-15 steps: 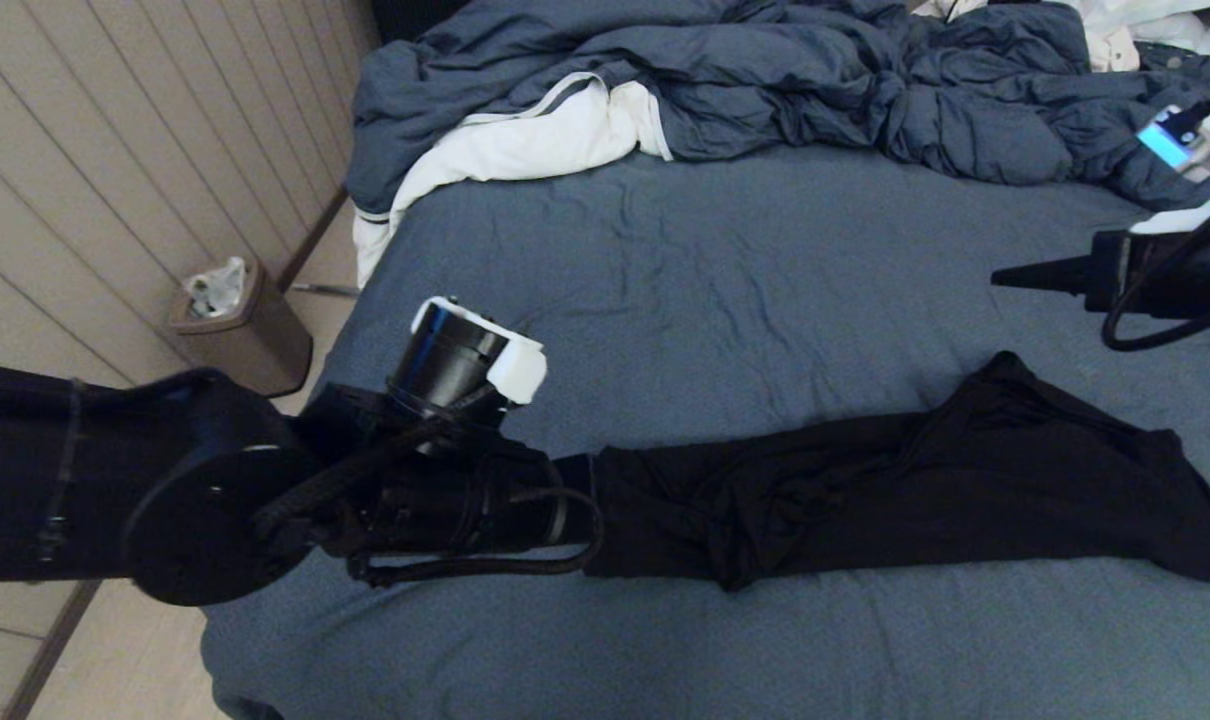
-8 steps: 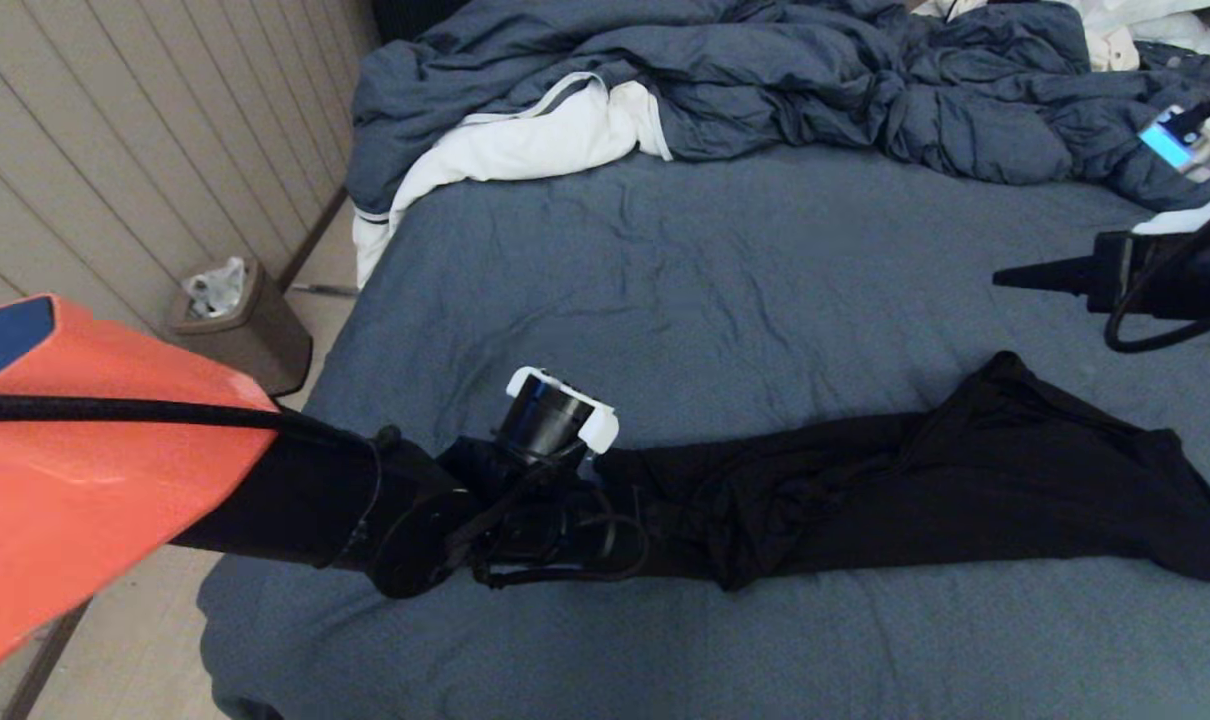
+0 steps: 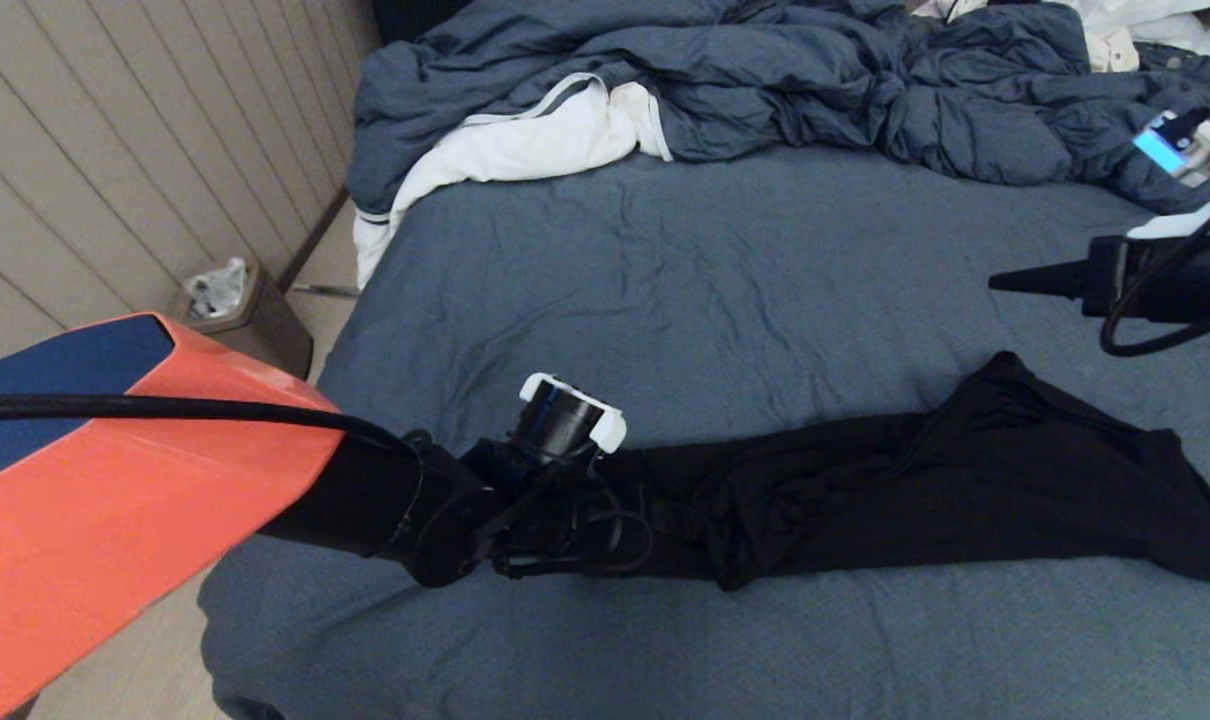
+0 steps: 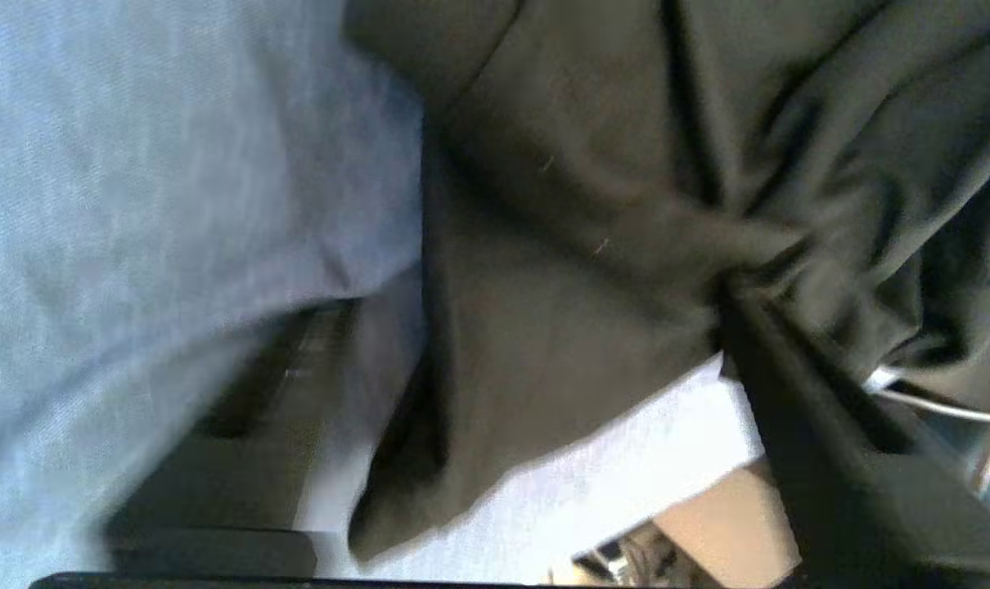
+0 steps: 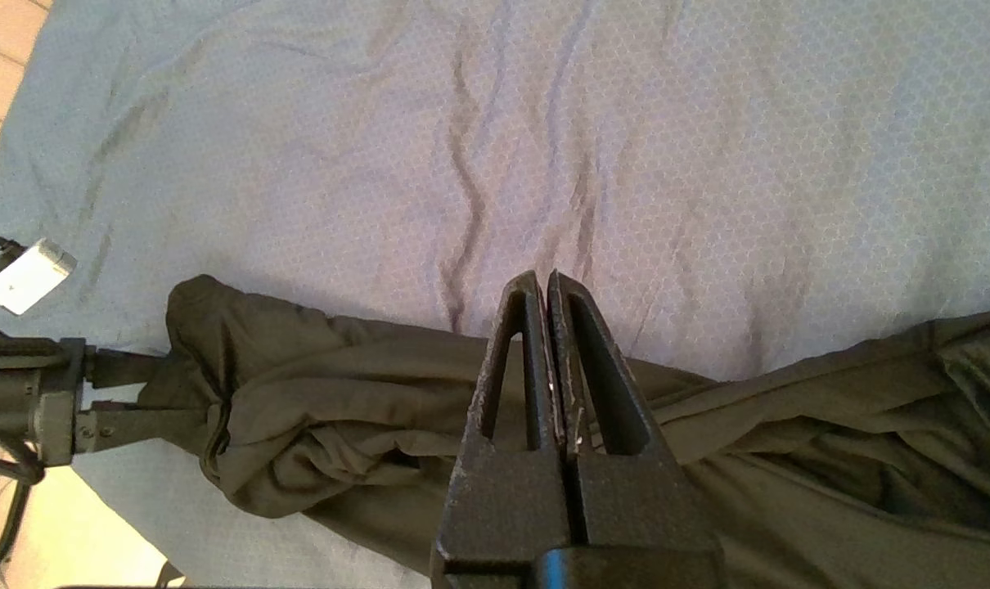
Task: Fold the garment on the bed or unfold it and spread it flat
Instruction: Unford the black T-shirt
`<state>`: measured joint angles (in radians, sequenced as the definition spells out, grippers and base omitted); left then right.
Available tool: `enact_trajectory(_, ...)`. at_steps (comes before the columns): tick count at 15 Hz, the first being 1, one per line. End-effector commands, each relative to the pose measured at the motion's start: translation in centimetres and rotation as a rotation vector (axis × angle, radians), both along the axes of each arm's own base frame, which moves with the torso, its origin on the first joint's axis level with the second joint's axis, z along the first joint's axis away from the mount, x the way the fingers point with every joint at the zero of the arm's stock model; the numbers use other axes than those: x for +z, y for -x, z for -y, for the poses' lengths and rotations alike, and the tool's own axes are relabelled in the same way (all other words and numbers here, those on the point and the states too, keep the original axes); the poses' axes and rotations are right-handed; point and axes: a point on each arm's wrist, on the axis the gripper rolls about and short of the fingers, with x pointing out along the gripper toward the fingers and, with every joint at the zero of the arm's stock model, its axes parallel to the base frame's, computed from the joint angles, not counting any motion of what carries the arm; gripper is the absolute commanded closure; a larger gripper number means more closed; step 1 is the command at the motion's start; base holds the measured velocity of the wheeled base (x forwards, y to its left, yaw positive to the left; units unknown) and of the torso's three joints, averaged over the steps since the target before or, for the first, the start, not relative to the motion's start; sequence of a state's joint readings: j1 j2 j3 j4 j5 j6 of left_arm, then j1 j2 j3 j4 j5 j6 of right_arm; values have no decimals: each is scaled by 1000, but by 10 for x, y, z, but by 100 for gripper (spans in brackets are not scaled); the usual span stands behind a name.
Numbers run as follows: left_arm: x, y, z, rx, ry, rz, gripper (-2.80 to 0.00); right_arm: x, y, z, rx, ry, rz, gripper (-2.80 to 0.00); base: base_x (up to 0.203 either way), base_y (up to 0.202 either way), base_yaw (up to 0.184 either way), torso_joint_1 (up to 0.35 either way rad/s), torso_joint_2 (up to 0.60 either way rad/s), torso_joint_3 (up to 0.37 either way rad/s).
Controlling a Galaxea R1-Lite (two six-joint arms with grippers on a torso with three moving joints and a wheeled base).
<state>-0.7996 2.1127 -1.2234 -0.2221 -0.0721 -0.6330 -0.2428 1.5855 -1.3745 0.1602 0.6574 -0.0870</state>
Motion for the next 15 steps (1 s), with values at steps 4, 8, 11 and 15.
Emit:
enact_trajectory(4,5,8,8,-25,20,4,0,0,-1,0,8,-3,-1,0,0,0,0,0,0,0)
enact_trajectory(8,5,10,6,-23,17,-1,0,-2,-1,0,8,-1,-4,0,0,0,0,0,0,0)
enact_trajectory(11,14,17,-2,-20,25,6,0,-4,-2,0,15,22,0,0,0,0,0,0,0,0)
enact_trajectory(15,29,28,-42,29,23,13,0,-6,-3,0,15,22,-6,0,0,0,0,0,0,0)
